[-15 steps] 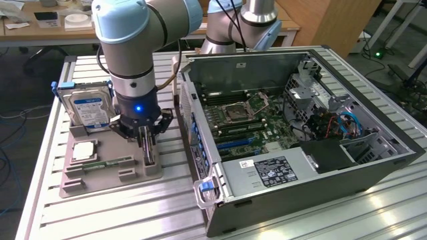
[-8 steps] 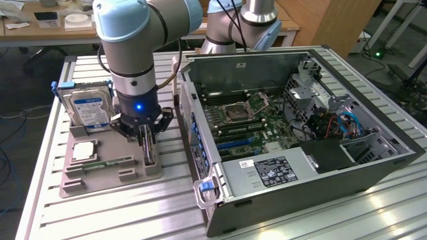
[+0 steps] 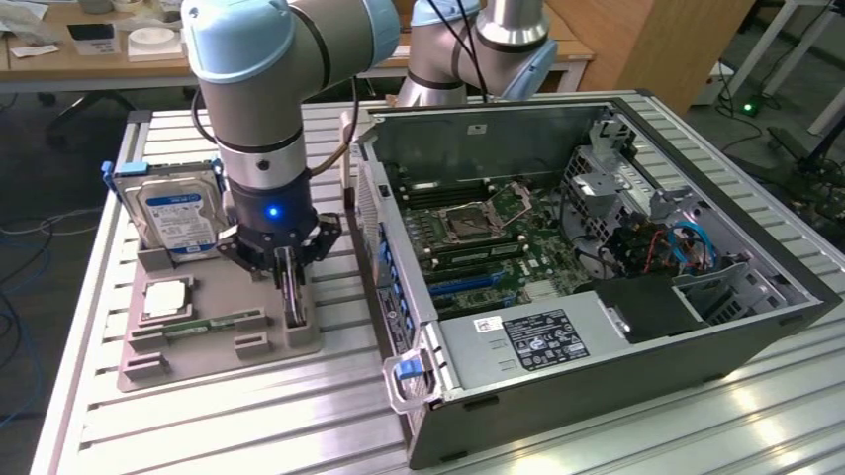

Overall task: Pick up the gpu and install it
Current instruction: 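Pick up the gpu and move the gpu toward the slot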

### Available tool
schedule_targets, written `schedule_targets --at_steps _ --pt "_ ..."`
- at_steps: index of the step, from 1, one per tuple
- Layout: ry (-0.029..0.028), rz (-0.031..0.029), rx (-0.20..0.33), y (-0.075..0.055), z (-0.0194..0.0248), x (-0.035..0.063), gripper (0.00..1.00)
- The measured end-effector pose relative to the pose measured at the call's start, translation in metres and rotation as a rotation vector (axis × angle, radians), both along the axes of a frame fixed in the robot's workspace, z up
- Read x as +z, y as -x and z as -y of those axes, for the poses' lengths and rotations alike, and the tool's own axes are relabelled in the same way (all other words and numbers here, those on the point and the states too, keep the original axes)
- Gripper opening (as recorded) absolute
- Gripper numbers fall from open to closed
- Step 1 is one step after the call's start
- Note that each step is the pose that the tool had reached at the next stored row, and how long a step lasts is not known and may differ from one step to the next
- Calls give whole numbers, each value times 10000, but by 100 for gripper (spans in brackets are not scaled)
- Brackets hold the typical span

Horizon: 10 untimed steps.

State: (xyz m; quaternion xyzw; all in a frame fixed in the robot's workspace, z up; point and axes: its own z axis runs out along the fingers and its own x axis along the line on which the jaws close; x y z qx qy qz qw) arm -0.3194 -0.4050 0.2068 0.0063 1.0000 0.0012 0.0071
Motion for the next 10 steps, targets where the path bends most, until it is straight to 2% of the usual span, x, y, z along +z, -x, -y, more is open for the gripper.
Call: schedule_targets --at_steps 1,2,10 --pt "0 0 0 0 0 0 37" --pt "1 0 0 0 0 0 30" --pt "0 0 -1 -3 0 0 30"
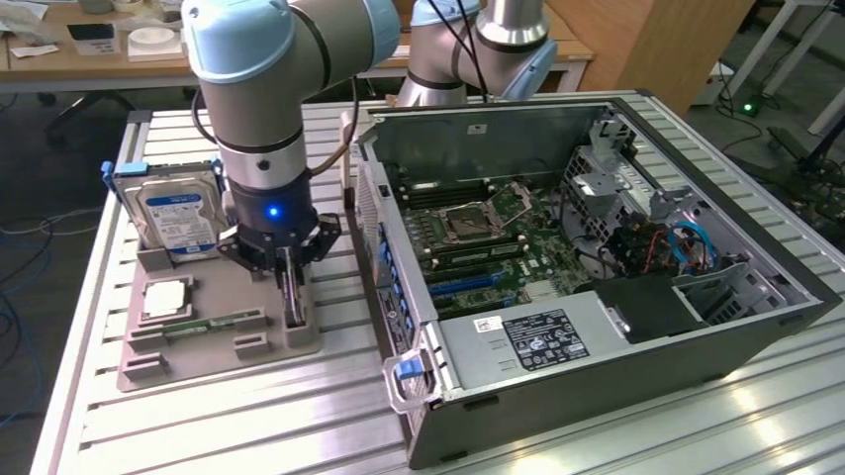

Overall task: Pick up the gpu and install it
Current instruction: 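Pick up the gpu and move the gpu toward the slot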

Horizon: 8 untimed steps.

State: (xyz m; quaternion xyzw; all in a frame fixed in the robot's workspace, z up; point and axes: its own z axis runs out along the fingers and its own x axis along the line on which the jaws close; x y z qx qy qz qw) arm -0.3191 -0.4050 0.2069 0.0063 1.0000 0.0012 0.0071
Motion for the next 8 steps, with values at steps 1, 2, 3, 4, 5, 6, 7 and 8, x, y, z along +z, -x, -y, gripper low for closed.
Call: schedule_targets --at_steps 1,2,3,4,5,6,7,8 --pt "0 0 1 -1 0 0 29" --pt "0 -1 1 -2 0 0 28" --pt "1 0 1 -3 0 0 28" --pt "0 0 1 -5 0 0 28" --pt "0 -1 1 -6 0 0 28" --pt "1 -1 1 -7 0 0 28" --pt "0 0 1 -7 0 0 28" --pt "1 0 1 -7 0 0 28"
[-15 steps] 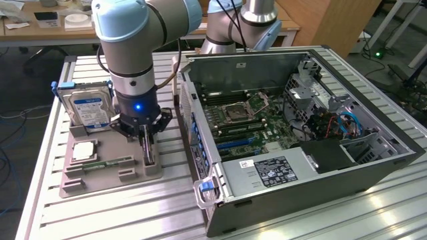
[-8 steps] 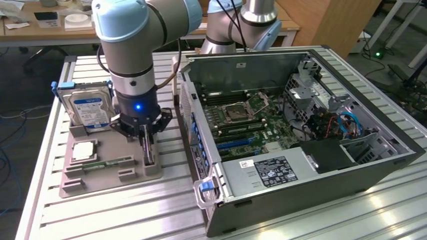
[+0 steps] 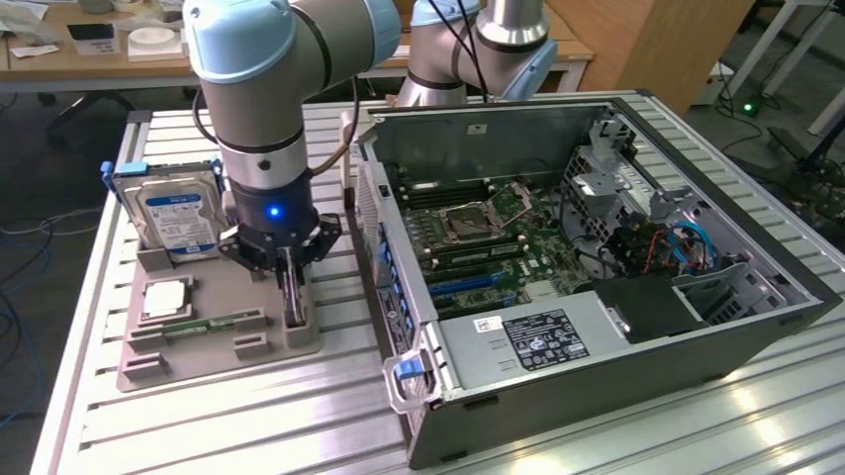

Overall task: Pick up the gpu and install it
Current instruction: 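Pick up the gpu and move the gpu toward the slot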

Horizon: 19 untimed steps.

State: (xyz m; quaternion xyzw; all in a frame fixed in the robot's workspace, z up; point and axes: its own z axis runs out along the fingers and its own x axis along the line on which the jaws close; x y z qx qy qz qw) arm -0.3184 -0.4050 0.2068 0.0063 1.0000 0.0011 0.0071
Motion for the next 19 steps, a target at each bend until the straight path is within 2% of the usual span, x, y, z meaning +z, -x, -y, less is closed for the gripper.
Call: schedule_targets --at_steps 8,11,19 --pt "-1 8 1 0 0 0 28" --pt "-69 8 1 1 1 1 28" --pt "-75 11 1 1 0 47 28"
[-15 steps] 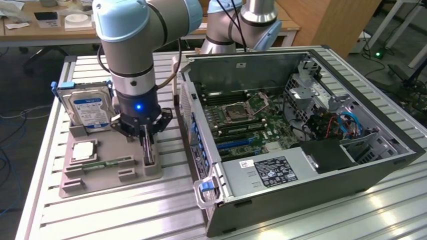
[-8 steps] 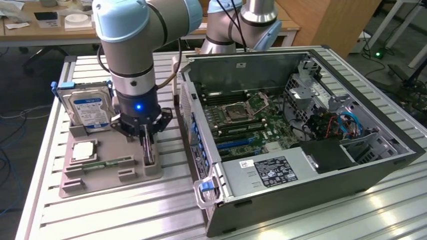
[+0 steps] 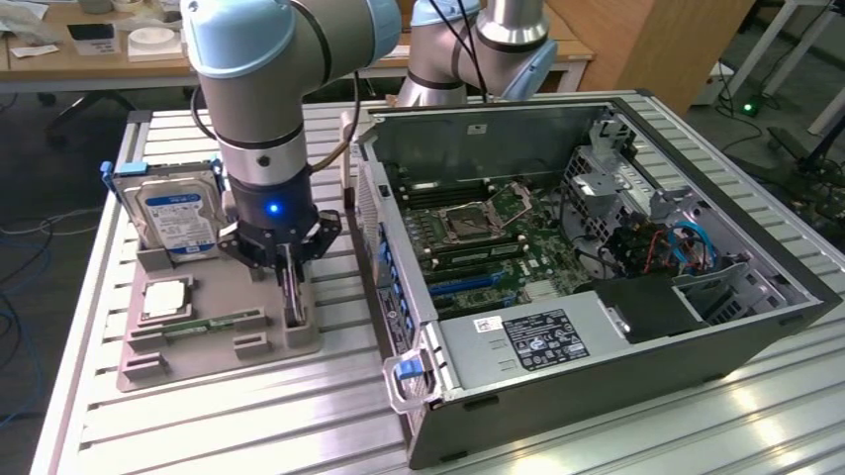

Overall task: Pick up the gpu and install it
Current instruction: 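Pick up the gpu and move the gpu toward the slot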

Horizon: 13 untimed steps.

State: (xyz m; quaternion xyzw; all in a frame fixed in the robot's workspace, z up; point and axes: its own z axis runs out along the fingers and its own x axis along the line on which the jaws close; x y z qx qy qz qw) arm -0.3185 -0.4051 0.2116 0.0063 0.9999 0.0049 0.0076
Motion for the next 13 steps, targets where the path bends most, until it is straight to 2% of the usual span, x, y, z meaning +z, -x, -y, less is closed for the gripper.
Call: schedule_targets --at_steps 5,10,13 --pt "1 -6 0 1 0 3 28" --pt "3 -68 1 1 1 4 28" --pt "2 -68 -1 1 0 4 28"
